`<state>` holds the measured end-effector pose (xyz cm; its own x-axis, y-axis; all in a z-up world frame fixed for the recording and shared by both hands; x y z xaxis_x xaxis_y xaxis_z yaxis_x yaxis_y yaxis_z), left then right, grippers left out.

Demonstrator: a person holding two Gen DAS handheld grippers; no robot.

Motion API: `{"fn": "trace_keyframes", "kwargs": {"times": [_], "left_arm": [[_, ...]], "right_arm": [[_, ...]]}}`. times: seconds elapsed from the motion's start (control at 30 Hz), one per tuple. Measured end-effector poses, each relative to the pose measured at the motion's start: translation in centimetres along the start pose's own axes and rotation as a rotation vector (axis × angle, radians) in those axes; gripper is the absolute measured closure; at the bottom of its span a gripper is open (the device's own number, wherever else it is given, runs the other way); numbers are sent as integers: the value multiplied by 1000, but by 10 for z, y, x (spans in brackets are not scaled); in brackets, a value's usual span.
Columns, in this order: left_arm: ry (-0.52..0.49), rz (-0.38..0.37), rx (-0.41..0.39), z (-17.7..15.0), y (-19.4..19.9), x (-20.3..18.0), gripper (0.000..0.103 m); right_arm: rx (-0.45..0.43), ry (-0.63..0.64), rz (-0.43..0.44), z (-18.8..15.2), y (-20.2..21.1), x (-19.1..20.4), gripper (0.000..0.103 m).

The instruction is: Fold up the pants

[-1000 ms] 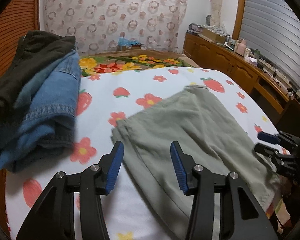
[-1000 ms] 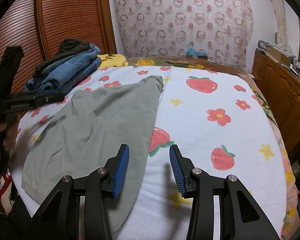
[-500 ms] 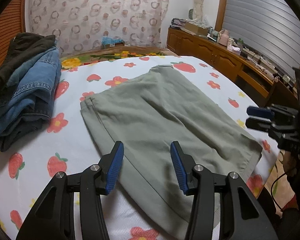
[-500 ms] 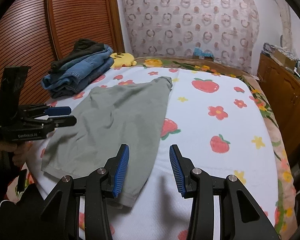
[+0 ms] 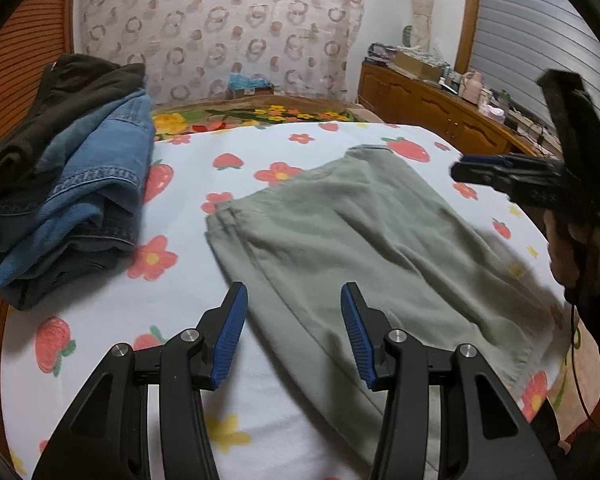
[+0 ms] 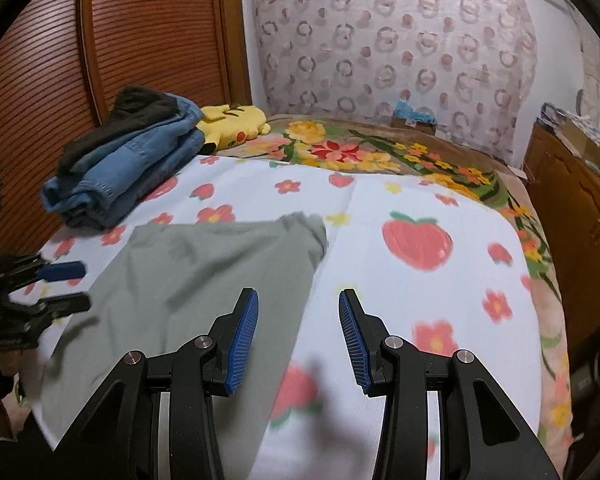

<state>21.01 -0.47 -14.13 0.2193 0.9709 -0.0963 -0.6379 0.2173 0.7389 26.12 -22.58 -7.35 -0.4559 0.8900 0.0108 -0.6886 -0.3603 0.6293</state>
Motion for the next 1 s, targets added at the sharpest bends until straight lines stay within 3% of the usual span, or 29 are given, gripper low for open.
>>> {"fn": "trace_keyframes", "kwargs": {"times": [0.4, 0.67, 0.73, 0.77, 0.8, 1.0], "left_arm": [[11, 26, 24, -2, -10, 16, 53], [22, 34, 54, -7, -20, 21, 53], [29, 40, 58, -7, -21, 23, 53], [32, 42, 63, -7, -22, 24, 53], [36, 41, 69, -8, -23, 25, 53], [51, 47, 86, -11, -25, 28, 53]], "right_arm": [[104, 30, -59, 47, -92, -10, 59], [132, -2, -5, 61, -115, -13, 59], [149, 5, 6, 59, -118, -14, 74], [157, 11, 24, 58, -119, -13, 89], [162, 15, 38, 60, -121, -14, 96], [81, -20, -70, 70, -109, -31, 98]]}}
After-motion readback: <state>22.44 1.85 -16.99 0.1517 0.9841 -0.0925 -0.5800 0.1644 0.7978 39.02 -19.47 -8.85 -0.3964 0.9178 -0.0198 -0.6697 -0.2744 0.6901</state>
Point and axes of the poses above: each gripper's, at about its wrist camera, not at the fingertips, and y roughly against the way its jaws point, x to its left, z to its top, the point moved 9 cm from there along -y, roughly the way its jaws point, and after that the axes turned 3 degrees about x, right-handed, at the moved point
